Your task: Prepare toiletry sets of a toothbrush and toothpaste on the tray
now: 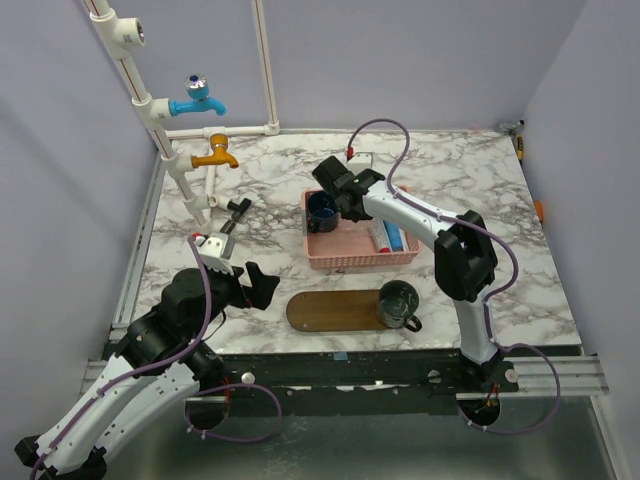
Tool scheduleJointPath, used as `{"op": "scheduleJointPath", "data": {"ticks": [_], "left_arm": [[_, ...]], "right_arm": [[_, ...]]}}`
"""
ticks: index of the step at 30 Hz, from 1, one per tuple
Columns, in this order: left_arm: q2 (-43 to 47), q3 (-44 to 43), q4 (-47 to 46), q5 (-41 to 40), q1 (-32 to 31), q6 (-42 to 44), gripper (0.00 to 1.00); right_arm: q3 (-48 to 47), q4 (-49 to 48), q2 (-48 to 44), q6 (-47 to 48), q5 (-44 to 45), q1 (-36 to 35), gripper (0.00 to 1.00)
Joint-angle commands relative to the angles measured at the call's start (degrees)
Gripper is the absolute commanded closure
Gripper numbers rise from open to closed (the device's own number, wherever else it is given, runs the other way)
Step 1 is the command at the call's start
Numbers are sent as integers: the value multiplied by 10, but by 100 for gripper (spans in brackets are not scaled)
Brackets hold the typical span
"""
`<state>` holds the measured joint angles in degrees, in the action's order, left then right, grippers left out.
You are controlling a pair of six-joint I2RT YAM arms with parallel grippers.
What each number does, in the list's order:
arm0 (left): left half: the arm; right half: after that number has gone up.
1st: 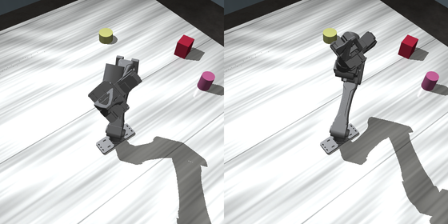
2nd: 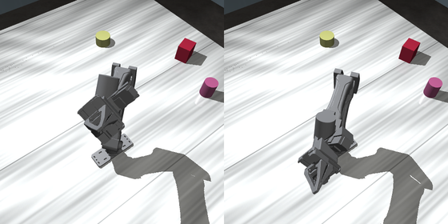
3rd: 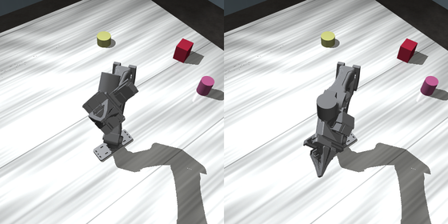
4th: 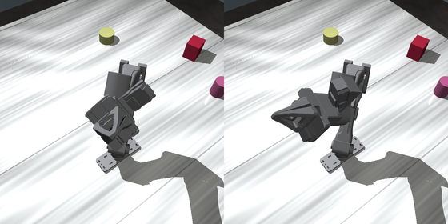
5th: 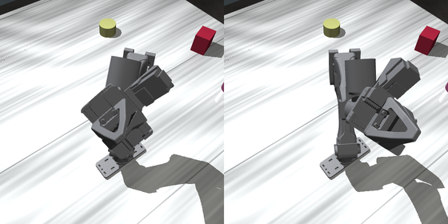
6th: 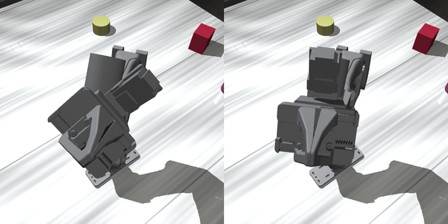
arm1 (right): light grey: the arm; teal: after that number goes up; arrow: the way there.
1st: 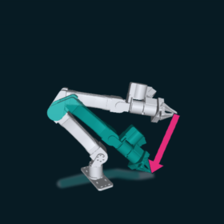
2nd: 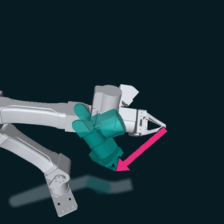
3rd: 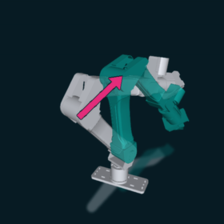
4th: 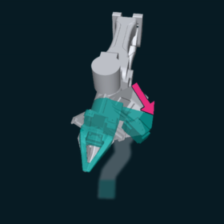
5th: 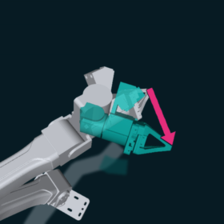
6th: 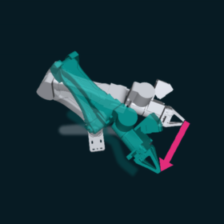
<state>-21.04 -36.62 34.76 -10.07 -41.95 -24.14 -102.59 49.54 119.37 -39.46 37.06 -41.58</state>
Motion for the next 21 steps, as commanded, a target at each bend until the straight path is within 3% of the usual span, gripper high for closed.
{"op": "scheduleJointPath", "data": {"ticks": [1,8,18,21], "left_arm": [[4,6,-10,-3,3,8,1],[1,5,-9,-7,4,8,1],[-8,5,-8,-8,4,8,1],[-10,4,-8,-9,4,8,1]], "right_arm": [[17,6,-9,-13,25,3,67],[27,4,-23,-15,27,4,72],[26,1,-70,-4,31,4,100],[27,-3,-88,3,32,4,100]]}}
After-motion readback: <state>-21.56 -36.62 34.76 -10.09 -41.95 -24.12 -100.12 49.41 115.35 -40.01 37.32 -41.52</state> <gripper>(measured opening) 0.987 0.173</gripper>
